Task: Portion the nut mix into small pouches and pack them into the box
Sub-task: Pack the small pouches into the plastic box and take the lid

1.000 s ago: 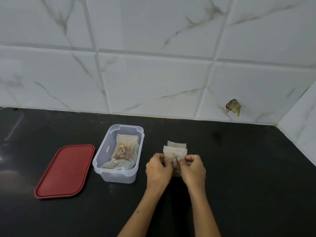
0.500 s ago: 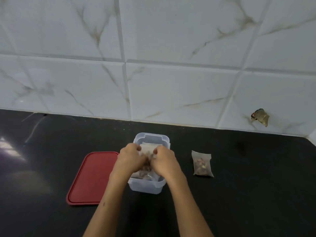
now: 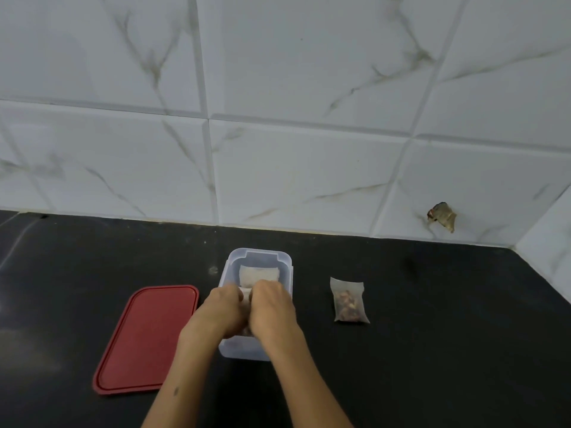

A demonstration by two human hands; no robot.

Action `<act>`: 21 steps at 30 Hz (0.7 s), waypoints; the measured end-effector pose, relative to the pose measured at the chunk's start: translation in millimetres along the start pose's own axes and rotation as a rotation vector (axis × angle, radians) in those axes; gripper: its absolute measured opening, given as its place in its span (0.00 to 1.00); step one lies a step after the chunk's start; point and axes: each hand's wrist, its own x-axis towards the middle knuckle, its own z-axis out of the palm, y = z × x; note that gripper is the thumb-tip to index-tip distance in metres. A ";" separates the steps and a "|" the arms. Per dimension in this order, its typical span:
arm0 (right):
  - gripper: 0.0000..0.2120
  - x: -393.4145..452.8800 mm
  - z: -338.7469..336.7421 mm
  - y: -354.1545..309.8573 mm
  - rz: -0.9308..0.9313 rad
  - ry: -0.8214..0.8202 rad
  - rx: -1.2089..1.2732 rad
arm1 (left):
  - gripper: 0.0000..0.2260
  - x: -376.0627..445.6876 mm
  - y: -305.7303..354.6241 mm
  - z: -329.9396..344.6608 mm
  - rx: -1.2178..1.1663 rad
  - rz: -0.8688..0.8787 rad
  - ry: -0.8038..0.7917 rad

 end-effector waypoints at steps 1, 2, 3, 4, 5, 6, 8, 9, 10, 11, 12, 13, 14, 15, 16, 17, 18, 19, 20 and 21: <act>0.11 0.5 0.6 1.0 -0.002 -0.016 0.010 | 0.15 -0.1 0.5 1.1 0.022 -0.002 -0.016; 0.12 0.7 1.7 1.8 -0.002 -0.034 0.016 | 0.15 -0.2 0.5 2.1 0.036 -0.003 -0.023; 0.12 0.2 2.0 1.5 -0.004 -0.049 0.014 | 0.15 0.2 0.2 3.5 0.043 -0.004 -0.021; 0.12 0.8 2.4 1.1 -0.003 -0.058 0.013 | 0.14 1.3 -0.6 5.0 0.040 -0.005 -0.013; 0.12 1.5 4.7 2.4 -0.002 -0.061 0.017 | 0.14 1.1 -0.5 5.5 0.036 -0.007 -0.005; 0.12 3.7 5.1 3.3 -0.003 -0.065 0.023 | 0.15 -0.6 0.0 5.6 0.029 -0.009 0.003; 0.13 4.0 1.5 8.4 -0.003 -0.075 0.041 | 0.16 -5.0 2.3 4.9 0.010 -0.002 0.038; 0.14 4.3 -1.6 13.2 0.007 -0.076 0.058 | 0.16 -7.2 3.9 4.6 0.003 0.016 0.083; 0.14 3.7 -6.3 19.4 0.017 -0.044 0.083 | 0.16 -9.9 7.0 4.1 -0.017 0.046 0.151; 0.14 1.8 -11.3 28.9 0.018 0.042 0.125 | 0.17 -12.6 12.2 5.7 -0.060 0.086 0.232; 0.13 -0.5 -16.0 40.2 0.016 0.165 0.177 | 0.17 -13.0 17.9 9.9 -0.129 0.134 0.319; 0.13 -2.0 -20.5 54.1 0.033 0.269 0.231 | 0.18 -12.9 26.2 15.9 -0.220 0.189 0.402; 0.12 -2.9 -25.6 68.4 0.069 0.340 0.298 | 0.17 -10.9 35.1 24.8 -0.316 0.239 0.461; 0.13 -3.9 -29.4 83.6 0.117 0.386 0.362 | 0.16 -8.3 45.8 35.5 -0.406 0.280 0.488; 0.13 -1.9 -33.1 99.7 0.175 0.415 0.404 | 0.14 -5.1 58.2 48.3 -0.474 0.306 0.464; 0.14 -0.8 -35.3 115.8 0.238 0.432 0.416 | 0.13 -1.0 70.2 62.1 -0.519 0.326 0.408; 0.14 1.7 -36.9 131.3 0.309 0.440 0.409 | 0.12 2.7 82.9 75.8 -0.536 0.331 0.341; 0.14 5.1 -36.5 144.6 0.381 0.439 0.400 | 0.12 7.5 93.4 88.0 -0.537 0.317 0.275; 0.14 7.8 -35.0 156.0 0.436 0.429 0.399 | 0.13 11.5 102.1 97.7 -0.533 0.277 0.206; 0.13 10.8 -31.2 165.6 0.477 0.407 0.405 | 0.13 15.9 109.0 106.5 -0.541 0.226 0.147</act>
